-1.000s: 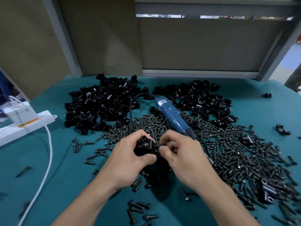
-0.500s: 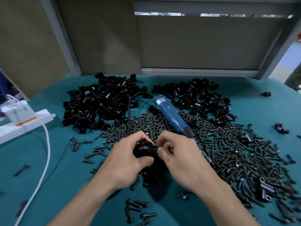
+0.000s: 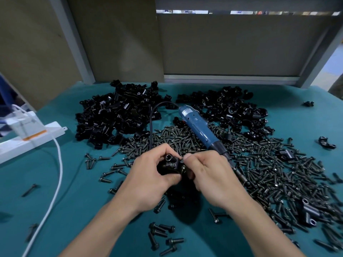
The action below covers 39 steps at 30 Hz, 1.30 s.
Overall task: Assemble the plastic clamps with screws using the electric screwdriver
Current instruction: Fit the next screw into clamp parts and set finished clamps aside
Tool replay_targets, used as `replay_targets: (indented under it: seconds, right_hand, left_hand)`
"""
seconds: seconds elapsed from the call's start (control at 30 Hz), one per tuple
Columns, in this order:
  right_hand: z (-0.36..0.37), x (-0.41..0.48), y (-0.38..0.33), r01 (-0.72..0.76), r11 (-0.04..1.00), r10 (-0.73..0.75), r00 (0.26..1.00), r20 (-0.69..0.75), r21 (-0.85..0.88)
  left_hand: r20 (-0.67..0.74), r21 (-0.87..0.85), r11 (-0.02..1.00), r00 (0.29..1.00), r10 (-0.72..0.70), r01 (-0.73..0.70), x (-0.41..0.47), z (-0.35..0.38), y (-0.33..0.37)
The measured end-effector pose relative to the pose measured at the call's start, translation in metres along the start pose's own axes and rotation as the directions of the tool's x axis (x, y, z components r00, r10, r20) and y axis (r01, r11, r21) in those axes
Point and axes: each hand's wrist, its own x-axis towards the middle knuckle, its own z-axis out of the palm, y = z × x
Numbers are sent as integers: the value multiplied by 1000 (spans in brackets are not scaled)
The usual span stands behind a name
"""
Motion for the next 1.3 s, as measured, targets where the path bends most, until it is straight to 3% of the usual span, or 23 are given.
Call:
replay_targets:
  seconds: [0.1, 0.3, 0.43, 0.6, 0.77, 0.97, 1.07, 1.2, 1.3]
  right_hand:
    - [-4, -4, 0, 37, 998, -38, 999, 6, 46]
    - [4, -1, -1, 50, 996, -53, 998, -40, -68]
    - [-5, -4, 2, 53, 998, -53, 999, -2, 30]
    - [7, -1, -3, 58, 996, -62, 997, -48, -67]
    - [-1, -3, 2, 64, 998, -64, 998, -20, 6]
    - [9, -2, 0, 105, 994, -107, 993, -43, -35]
    - [8, -4, 1, 123, 991, -125, 991, -42, -49]
    - [15, -4, 2, 69, 996, -72, 997, -38, -60]
    - [14, -1, 3, -1, 999, -1, 998, -67, -37]
  left_hand:
    - [-9, 9, 1000, 1000, -2, 2, -1, 2, 1]
    - [-39, 9, 1000, 999, 4, -4, -2, 0, 2]
    - [-52, 15, 1000, 999, -10, 11, -1, 0, 3]
    - [-44, -34, 999, 999, -2, 1, -2, -2, 3]
    - [-95, 42, 999, 995, 13, -9, -2, 2, 4]
    - [-151, 32, 999, 988, 38, -33, -4, -1, 2]
    - [-158, 104, 994, 986, 59, -43, -6, 1, 4]
    - [-120, 124, 992, 993, 20, -5, -6, 0, 3]
    - [-4, -3, 1000, 1000, -22, 22, -5, -4, 5]
